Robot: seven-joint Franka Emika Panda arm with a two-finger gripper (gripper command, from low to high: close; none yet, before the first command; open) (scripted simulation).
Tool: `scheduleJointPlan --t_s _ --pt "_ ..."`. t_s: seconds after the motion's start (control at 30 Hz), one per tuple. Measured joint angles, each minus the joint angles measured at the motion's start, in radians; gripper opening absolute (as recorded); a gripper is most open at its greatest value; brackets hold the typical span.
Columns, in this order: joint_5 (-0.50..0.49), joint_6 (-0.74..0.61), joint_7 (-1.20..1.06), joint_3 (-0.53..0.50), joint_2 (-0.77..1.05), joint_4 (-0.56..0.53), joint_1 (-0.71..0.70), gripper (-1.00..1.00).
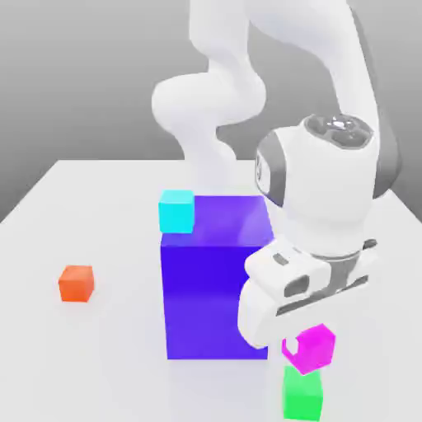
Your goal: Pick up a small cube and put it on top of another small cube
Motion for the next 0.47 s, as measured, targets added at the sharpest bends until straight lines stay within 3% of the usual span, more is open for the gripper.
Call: scheduleJointPlan --t_s 0.03,0.07,0.3,0.47 --pt "0.016 0.025 -0.012 0.013 0.028 0.002 -0.009 -1.00" --pt "0.027 0.041 -0.021 0.022 0.048 0.003 -0.015 1.00" --pt "0.027 0.042 -0.021 0.022 0.048 0.003 -0.015 1.00" --pt "-0.054 -0.064 0.038 -0.016 -0.074 -0.006 0.008 1.00"
